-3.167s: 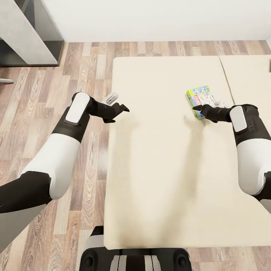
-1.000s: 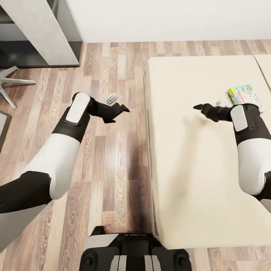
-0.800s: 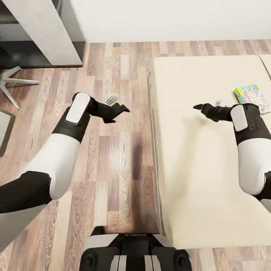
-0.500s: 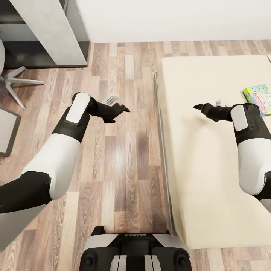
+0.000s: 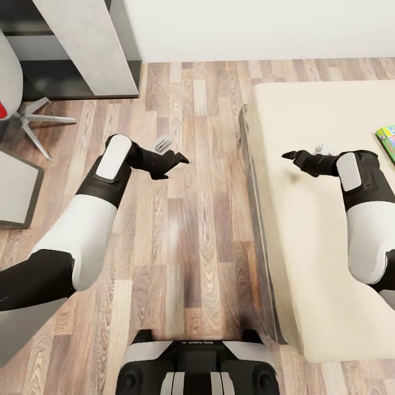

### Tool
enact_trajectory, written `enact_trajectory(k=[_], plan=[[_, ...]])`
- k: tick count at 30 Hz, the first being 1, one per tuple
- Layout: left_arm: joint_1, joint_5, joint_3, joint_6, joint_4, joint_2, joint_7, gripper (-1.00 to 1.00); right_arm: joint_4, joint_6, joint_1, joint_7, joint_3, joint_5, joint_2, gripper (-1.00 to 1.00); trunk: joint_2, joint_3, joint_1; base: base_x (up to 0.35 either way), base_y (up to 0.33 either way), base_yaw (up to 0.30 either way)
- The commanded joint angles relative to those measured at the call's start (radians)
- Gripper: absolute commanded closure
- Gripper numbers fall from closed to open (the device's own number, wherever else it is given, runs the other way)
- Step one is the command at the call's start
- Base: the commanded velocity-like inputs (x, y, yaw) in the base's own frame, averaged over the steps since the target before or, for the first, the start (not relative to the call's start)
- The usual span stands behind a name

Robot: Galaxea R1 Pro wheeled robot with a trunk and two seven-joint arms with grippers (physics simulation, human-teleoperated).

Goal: Put all the toys in the child's room - the three board games (two on the bed and one on the table), the two jigsaw puzzles on the table, and the tennis ball on the table - inside the toy box on the table in the child's room.

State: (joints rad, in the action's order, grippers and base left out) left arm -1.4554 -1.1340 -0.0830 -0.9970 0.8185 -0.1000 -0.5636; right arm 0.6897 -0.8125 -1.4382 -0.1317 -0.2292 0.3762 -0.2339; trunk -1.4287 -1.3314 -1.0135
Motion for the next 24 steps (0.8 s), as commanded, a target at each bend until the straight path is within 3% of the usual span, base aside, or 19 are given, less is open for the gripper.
enact_trajectory(k=[1, 15, 20, 24], plan=[[0.0, -0.01, -0.001, 0.0, 0.001, 0.0, -0.01, -1.0, 0.001, -0.005, -0.001, -0.008, -0.004, -0.008, 0.0, -1.0, 0.0, 0.0, 0.0, 0.0, 0.283, 0.0], [0.003, -0.01, -0.001, 0.0, 0.001, 0.0, -0.01, -1.0, 0.002, -0.005, 0.0, -0.008, -0.004, -0.008, -0.001, -1.0, 0.0, 0.0, 0.0, 0.0, 0.283, 0.0], [-0.026, 0.0, 0.023, -0.017, 0.009, 0.027, -0.02, -1.0, 0.03, -0.004, -0.029, -0.014, 0.024, -0.024, 0.027, -1.0, 0.0, 0.0, 0.0, 0.0, 0.0, 0.0], [-0.048, 0.0, 0.023, -0.017, 0.009, 0.027, -0.02, -1.0, 0.053, -0.004, -0.051, -0.014, 0.034, -0.024, 0.03, -1.0, 0.0, 0.0, 0.0, 0.0, 0.0, 0.0]])
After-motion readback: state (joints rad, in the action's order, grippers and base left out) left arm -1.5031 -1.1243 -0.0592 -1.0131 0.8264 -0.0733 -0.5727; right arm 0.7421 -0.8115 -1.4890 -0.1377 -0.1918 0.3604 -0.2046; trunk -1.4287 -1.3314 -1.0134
